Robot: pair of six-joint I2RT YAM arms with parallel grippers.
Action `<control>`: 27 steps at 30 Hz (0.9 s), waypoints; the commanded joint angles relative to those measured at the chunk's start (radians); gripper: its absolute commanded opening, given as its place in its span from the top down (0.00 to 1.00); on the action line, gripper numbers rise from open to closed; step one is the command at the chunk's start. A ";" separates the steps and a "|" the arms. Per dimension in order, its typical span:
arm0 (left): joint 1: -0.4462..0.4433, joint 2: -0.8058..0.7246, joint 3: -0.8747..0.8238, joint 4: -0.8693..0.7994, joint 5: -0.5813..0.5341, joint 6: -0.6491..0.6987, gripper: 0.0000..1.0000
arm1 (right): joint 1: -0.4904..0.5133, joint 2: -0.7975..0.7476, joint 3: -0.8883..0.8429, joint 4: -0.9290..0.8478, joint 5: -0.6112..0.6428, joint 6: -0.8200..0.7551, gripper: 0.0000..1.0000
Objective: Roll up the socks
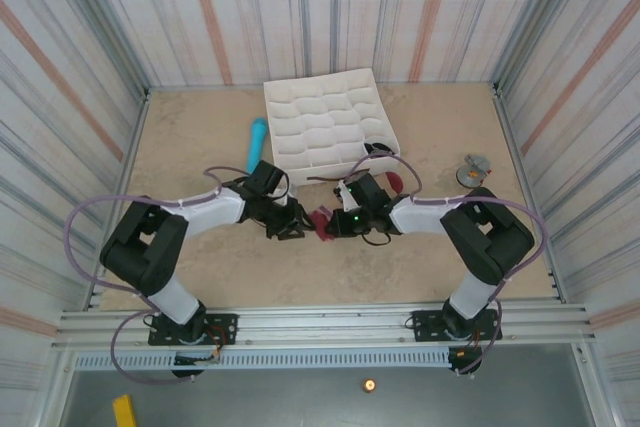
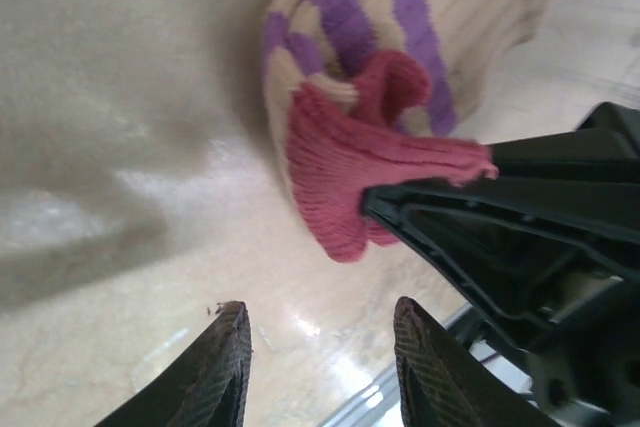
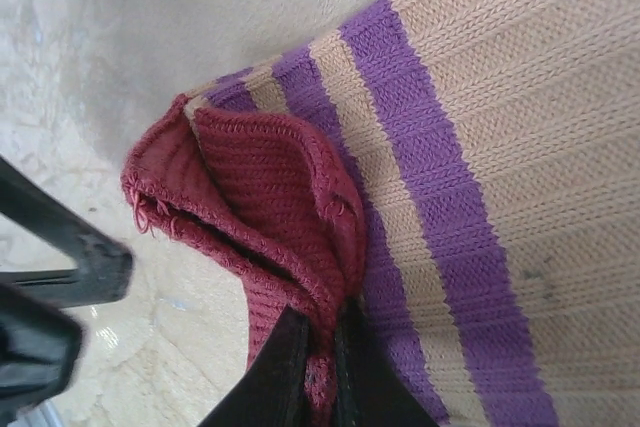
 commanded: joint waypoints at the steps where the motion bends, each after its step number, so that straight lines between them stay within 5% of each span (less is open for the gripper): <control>1: -0.005 0.041 0.044 -0.038 -0.057 0.071 0.60 | -0.010 0.057 0.005 -0.070 -0.018 0.055 1.00; 12: -0.003 0.130 0.083 0.034 -0.172 0.062 0.64 | -0.041 0.082 0.005 -0.037 -0.082 0.088 1.00; 27: -0.002 0.228 0.163 -0.023 -0.189 0.020 0.74 | -0.080 0.093 -0.020 0.029 -0.163 0.114 1.00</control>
